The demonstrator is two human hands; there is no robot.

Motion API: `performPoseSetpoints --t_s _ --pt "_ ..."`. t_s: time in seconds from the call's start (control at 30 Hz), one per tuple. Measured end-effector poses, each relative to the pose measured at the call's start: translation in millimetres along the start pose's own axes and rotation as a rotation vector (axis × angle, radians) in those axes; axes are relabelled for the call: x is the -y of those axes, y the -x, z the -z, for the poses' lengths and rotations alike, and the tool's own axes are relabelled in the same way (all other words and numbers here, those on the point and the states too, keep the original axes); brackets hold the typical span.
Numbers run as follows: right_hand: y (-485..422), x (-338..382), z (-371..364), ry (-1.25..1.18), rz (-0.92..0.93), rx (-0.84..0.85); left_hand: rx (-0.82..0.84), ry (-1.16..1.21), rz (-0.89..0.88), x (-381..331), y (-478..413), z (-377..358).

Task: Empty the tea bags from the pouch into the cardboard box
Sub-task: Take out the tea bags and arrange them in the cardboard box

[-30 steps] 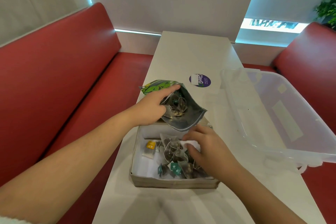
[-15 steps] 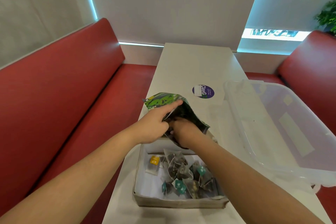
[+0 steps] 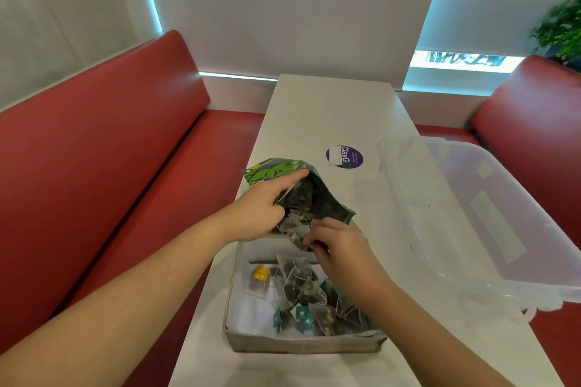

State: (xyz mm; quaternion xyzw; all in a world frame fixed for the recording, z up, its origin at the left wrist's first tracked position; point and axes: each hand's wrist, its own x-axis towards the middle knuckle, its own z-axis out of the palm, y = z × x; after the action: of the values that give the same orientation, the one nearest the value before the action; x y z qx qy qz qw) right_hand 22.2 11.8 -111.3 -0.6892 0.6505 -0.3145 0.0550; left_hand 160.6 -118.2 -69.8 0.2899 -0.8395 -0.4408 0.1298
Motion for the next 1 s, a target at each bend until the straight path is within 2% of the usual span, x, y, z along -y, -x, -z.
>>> performPoseSetpoints --t_s 0.2,0.33,0.5,0.67,0.77,0.93,1.0 --pt "29.7 18.6 9.7 -0.108 0.072 -0.049 0.006 -0.014 -0.008 -0.3 -0.4 1.8" --pt "39.7 29.4 -4.6 -0.138 0.079 0.019 0.016 0.031 0.01 3.2 -2.1 1.8" --pt "38.7 34.1 -30.7 -0.138 0.084 0.154 0.016 -0.027 0.023 1.9 -3.2 2.2" --pt "37.7 26.3 -28.7 -0.076 0.122 0.407 0.019 -0.036 0.018 2.7 -4.0 3.2" --pt "37.3 19.6 -14.1 -0.069 0.09 0.321 0.02 -0.03 0.011 3.7 -4.6 3.6" --pt "14.7 9.2 9.0 -0.068 -0.005 0.083 0.034 0.0 -0.006 4.8 -2.8 4.0" --pt "-4.5 6.0 8.1 -0.035 0.002 0.05 0.037 0.013 -0.01 4.4 -2.5 4.4"
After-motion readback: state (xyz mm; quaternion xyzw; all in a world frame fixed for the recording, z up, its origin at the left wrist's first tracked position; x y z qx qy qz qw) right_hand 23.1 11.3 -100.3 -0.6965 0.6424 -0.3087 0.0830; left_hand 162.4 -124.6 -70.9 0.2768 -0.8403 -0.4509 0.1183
